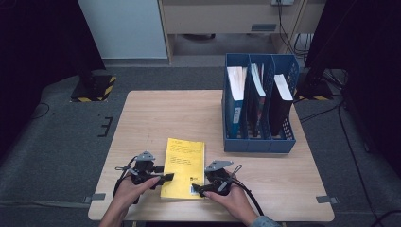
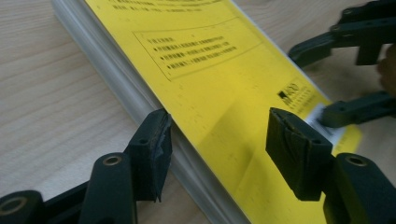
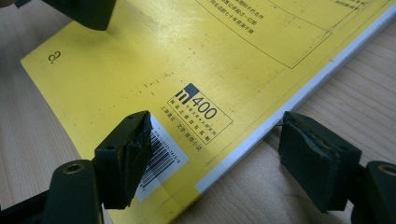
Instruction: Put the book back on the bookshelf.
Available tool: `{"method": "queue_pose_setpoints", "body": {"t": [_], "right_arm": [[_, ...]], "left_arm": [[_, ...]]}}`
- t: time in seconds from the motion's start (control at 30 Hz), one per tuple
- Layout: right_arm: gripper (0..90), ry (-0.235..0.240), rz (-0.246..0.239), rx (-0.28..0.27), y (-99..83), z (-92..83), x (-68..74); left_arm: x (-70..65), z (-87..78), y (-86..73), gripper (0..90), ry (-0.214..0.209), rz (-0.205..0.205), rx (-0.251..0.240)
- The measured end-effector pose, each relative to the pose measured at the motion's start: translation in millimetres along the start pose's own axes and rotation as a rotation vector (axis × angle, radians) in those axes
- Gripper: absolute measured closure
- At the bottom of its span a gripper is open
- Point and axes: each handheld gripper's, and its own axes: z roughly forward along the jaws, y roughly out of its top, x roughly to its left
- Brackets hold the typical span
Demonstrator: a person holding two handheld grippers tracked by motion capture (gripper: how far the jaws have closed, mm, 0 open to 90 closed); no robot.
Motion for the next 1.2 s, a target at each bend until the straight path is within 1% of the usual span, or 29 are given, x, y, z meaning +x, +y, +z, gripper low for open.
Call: {"method": "queue_pose_setpoints", "body": {"t": [0.1,0.2,0.27,0.3,0.33,0.4,0.43,0.53,0.7,0.83,0.97,1.03,1.13,1.17,1.2], "right_arm": [[25.8,0.002,0.001,0.001,0.0,0.0,-0.4],[25.8,0.002,0.001,0.001,0.0,-0.1,-0.4],[25.8,0.002,0.001,0.001,0.0,0.0,-0.4],[25.7,0.002,0.001,0.001,0.0,0.0,-0.4],[25.7,0.003,0.001,0.001,0.0,0.0,-0.4],[25.7,0.003,0.002,0.001,0.0,0.0,-0.5],[25.6,0.004,0.0,0.0,0.0,0.0,-0.7],[25.6,0.005,0.001,-0.003,-0.3,0.0,-0.6],[25.4,0.006,-0.002,-0.002,-0.3,0.1,-0.9],[25.1,0.006,-0.003,0.01,1.6,0.3,-1.1],[24.6,0.004,-0.003,0.008,1.4,0.6,-0.7],[24.4,0.003,-0.006,0.01,1.4,0.6,-0.6],[23.4,0.002,-0.002,0.014,2.1,0.8,-0.4],[21.7,0.002,-0.012,0.022,3.5,1.6,-1.0],[20.3,0.003,-0.008,0.033,5.3,2.4,-0.7]], "left_arm": [[0.4,3.8,2.8,40.2,0.0,0.013,0.018],[3.8,8.7,9.2,39.4,0.001,0.027,0.035],[4.5,9.6,13.0,39.4,-0.016,0.034,0.035],[4.4,11.1,15.5,39.3,-0.034,0.039,0.034],[4.3,13.2,17.7,39.2,-0.038,0.044,0.04],[4.8,19.1,22.2,38.2,-0.029,0.065,0.069],[5.2,20.9,23.7,37.3,-0.022,0.071,0.075],[9.1,25.4,29.2,37.4,-0.025,0.06,0.075],[10.2,29.3,35.8,40.2,-0.015,0.067,0.086],[9.9,32.7,40.0,40.9,0.001,0.08,0.112],[10.3,33.7,40.8,41.8,-0.003,0.087,0.119],[10.6,33.4,41.1,42.2,-0.004,0.084,0.119],[11.7,33.6,42.1,44.5,-0.011,0.091,0.121],[12.3,33.8,42.7,45.3,-0.014,0.092,0.123],[12.9,34.0,43.2,45.7,-0.016,0.093,0.124]]}}
